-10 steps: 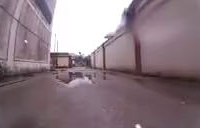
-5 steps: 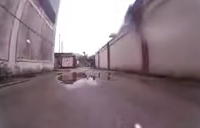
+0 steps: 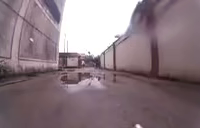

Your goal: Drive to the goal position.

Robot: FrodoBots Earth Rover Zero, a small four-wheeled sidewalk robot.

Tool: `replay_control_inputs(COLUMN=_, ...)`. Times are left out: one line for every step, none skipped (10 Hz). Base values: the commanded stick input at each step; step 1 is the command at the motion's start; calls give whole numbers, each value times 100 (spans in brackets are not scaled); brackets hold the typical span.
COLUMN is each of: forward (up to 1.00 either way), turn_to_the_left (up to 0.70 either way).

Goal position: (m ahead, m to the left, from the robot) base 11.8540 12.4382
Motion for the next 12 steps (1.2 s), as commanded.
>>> replay_control_inputs(forward=70, turn_to_the_left=13)
replay_control_inputs(forward=70, turn_to_the_left=13)
replay_control_inputs(forward=70, turn_to_the_left=13)
replay_control_inputs(forward=70, turn_to_the_left=-7)
replay_control_inputs(forward=70, turn_to_the_left=-22)
replay_control_inputs(forward=70, turn_to_the_left=-22)
replay_control_inputs(forward=70, turn_to_the_left=-22)
replay_control_inputs(forward=70, turn_to_the_left=-22)
replay_control_inputs(forward=70, turn_to_the_left=-22)
replay_control_inputs(forward=70, turn_to_the_left=-22)
replay_control_inputs(forward=70, turn_to_the_left=-22)
replay_control_inputs(forward=70, turn_to_the_left=-22)
